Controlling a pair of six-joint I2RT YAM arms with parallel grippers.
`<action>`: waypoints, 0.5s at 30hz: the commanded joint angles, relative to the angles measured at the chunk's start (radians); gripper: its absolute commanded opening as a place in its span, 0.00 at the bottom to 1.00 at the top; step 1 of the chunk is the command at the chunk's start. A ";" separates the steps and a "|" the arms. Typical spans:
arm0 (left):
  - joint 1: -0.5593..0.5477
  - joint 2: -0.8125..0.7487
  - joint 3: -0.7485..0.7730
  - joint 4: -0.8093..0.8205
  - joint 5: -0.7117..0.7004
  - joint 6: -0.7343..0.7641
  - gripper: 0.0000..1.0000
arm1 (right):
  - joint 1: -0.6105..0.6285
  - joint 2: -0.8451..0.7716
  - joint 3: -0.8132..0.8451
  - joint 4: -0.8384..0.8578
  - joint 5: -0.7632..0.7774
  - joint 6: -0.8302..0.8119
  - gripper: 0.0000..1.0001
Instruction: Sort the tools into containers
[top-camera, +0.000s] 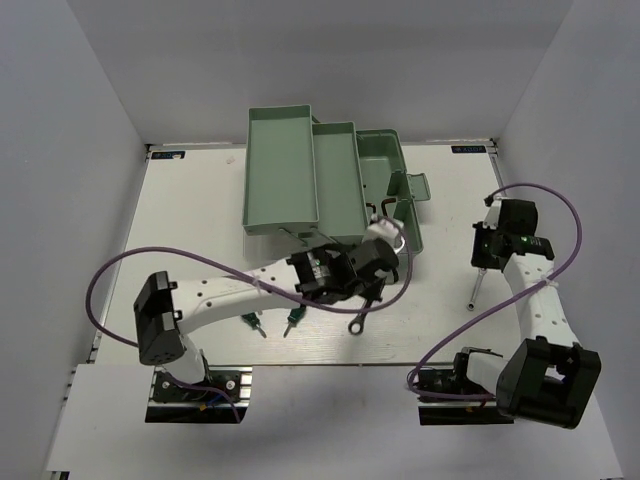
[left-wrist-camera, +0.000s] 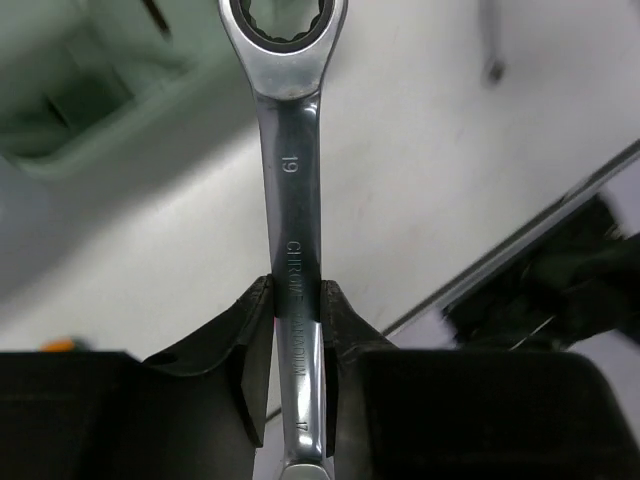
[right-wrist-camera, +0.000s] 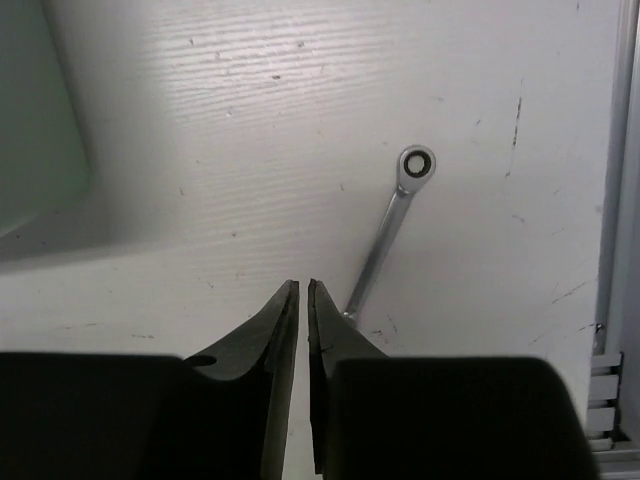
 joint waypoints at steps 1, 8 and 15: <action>0.057 -0.066 0.145 0.019 -0.099 0.122 0.00 | -0.044 0.006 -0.024 0.041 -0.071 0.023 0.14; 0.210 0.096 0.465 -0.025 -0.159 0.223 0.00 | -0.087 0.008 -0.084 0.057 -0.146 -0.025 0.24; 0.390 0.319 0.762 -0.099 -0.182 0.301 0.00 | -0.109 -0.019 -0.141 0.079 -0.194 -0.039 0.42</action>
